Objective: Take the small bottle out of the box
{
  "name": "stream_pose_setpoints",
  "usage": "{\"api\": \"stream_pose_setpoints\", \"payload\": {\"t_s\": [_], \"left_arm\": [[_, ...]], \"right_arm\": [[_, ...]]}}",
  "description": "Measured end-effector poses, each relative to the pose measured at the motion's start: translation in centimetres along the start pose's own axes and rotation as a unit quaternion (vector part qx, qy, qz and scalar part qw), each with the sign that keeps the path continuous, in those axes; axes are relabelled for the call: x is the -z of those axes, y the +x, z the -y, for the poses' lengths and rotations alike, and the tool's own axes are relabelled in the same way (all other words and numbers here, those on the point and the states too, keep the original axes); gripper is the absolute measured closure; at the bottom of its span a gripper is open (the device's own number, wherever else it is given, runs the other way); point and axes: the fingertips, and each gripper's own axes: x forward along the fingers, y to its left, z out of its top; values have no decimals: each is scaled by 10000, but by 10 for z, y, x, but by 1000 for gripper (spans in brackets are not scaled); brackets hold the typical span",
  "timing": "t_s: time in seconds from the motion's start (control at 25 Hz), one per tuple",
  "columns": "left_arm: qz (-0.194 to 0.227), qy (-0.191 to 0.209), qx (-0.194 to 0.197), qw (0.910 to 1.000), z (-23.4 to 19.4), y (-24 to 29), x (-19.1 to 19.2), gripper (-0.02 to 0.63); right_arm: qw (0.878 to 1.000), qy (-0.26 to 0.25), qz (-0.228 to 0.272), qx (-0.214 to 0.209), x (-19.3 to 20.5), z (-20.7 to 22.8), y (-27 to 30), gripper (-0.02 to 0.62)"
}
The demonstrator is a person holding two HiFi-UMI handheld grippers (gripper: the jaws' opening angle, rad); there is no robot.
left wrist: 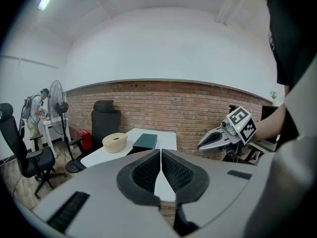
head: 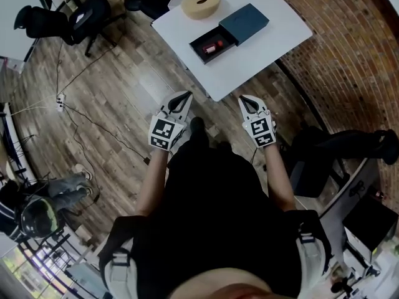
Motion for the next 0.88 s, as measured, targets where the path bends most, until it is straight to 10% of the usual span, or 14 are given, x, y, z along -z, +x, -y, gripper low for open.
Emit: {"api": "stream_pose_setpoints", "payload": {"t_s": [0.88], "left_arm": [[95,157,301,9994,-95,7,-5,581]], "right_arm": [[9995,-116,-107,273,-52,-4,77,597]]}}
